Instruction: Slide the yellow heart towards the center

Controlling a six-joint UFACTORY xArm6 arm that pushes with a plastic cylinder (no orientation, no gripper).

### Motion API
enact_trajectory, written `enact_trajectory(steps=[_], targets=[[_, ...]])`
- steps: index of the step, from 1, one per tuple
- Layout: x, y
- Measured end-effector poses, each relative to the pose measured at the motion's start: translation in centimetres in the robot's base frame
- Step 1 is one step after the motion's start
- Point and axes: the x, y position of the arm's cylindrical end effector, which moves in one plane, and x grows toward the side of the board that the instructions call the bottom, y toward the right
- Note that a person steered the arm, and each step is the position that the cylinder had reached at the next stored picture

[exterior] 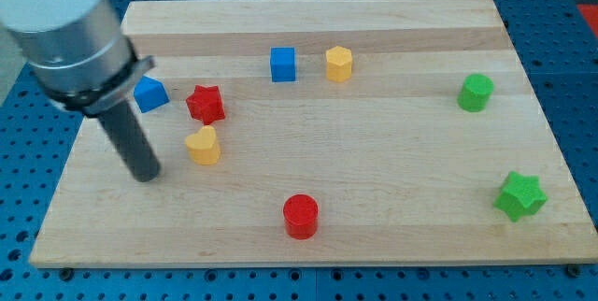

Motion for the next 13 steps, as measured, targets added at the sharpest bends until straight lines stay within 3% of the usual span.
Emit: enact_trajectory(steps=[2, 4, 6, 9, 13], targets=[[0.6, -0.8], [1.5, 3.8], [-2.1, 4.4], [-2.1, 10.1], [-4.4, 11.4]])
